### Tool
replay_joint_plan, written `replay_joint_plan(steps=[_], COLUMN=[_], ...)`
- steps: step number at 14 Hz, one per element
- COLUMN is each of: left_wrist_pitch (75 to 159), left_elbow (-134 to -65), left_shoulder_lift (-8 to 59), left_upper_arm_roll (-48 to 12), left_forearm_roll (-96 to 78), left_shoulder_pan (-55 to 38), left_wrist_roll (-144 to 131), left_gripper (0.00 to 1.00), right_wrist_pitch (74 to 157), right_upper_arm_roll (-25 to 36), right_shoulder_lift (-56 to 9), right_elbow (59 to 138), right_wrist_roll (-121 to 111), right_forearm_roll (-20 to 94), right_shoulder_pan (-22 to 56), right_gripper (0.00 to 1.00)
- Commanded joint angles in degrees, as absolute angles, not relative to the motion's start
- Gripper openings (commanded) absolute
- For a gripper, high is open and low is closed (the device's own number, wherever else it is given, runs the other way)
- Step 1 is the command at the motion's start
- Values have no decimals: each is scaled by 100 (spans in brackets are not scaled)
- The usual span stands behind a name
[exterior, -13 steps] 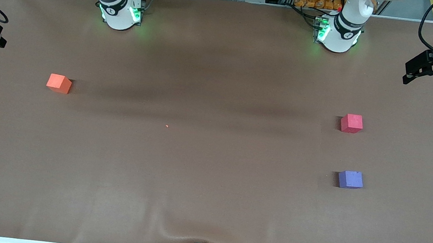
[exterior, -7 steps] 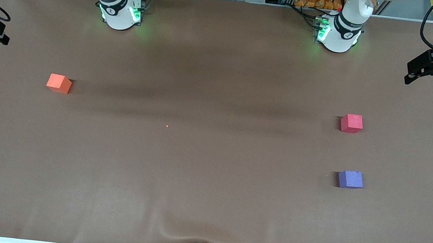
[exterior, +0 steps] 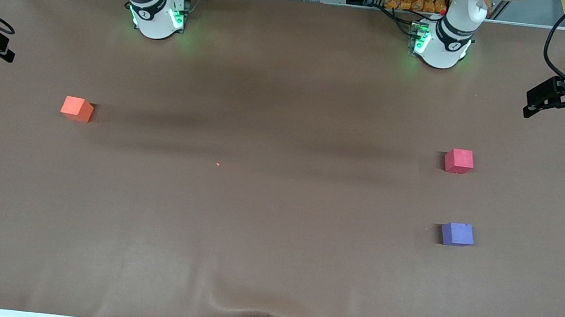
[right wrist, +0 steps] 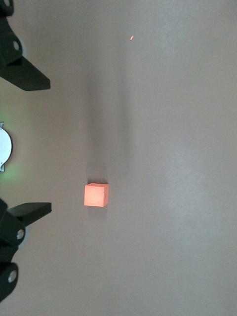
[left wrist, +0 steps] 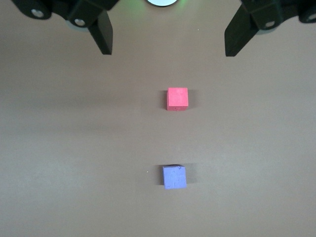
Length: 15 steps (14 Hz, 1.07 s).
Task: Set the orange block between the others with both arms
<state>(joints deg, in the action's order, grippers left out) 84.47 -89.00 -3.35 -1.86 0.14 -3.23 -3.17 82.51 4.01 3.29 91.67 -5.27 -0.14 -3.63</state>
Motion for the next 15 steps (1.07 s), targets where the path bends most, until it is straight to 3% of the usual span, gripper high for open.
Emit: replay_joint_plan(steps=[1,6,12,15], left_wrist_pitch=[8446,8464,8455,8455], left_elbow=[-8763,-8763,-8789,-8780], left_shoulder_lift=[-264,-220,-246,-255], left_upper_arm_roll=[-176,-176,-185,-176], left_forearm_roll=[-26,0,0,0], left_shoulder_pan=[-325,-334,-290,-264], left_wrist_roll=[-343,-369,-387,-378], left_gripper=[100,100,100,100], right_wrist_pitch=[8296,8787,10202,10668], right_upper_arm_roll=[352,352,352,343], right_shoulder_lift=[360,334,325,-60], right_elbow=[9508,10465,12162,12454], right_wrist_roll=[-554,-580,-694,-1193], right_forearm_roll=[-70,-88,-105,-105], right_shoulder_pan=[-544,-975,-1458,-1722], right_gripper=[100,100,100,100])
